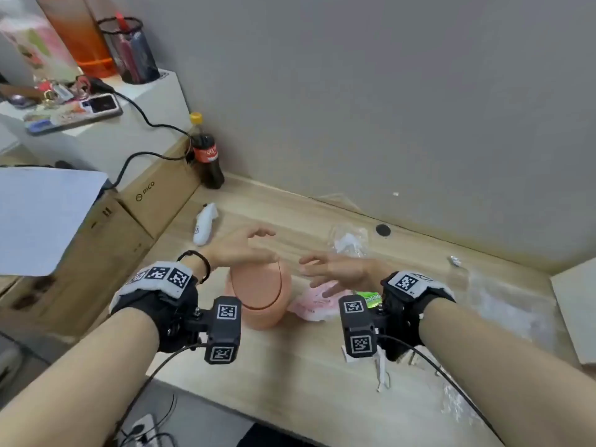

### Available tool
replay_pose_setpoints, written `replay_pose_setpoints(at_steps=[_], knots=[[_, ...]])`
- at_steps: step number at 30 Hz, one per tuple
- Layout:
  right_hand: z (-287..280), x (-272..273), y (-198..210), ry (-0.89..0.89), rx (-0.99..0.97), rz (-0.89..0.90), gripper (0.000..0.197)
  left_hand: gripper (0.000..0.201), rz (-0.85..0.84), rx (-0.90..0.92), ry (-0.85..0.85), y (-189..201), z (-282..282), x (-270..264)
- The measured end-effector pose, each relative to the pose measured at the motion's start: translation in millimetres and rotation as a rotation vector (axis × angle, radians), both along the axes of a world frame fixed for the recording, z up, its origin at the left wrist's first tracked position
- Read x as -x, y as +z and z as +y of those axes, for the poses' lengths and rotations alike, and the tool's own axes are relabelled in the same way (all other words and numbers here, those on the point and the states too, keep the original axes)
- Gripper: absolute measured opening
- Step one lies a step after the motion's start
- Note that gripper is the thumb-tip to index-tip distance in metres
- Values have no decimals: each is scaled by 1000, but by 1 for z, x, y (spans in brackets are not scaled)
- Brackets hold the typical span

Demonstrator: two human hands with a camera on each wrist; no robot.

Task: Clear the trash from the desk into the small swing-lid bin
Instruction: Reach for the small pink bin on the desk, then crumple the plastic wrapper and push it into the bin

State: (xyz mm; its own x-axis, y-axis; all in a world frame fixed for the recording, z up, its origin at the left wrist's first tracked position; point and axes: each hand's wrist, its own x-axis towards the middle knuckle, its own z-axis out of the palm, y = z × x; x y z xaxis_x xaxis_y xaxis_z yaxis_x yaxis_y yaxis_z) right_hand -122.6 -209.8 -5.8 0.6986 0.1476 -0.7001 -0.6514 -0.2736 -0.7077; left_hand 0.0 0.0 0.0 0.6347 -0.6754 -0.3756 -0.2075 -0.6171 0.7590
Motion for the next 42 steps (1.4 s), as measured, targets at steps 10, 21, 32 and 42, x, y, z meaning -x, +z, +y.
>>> replay_pose_setpoints(at_steps=[10,21,32,42], knots=[[35,-29,-54,-122,-40,-213,65,77,-211,128,100,-61,18,5],[36,-40,-94,-275,-25,-510,45,75,-690,451,230,-102,13,-3],[40,26,-115,-324,183,-786,26,69,-738,679,261,-128,11,5],[37,94,-154,-77,756,-742,66,68,-853,655,303,-138,15,28]])
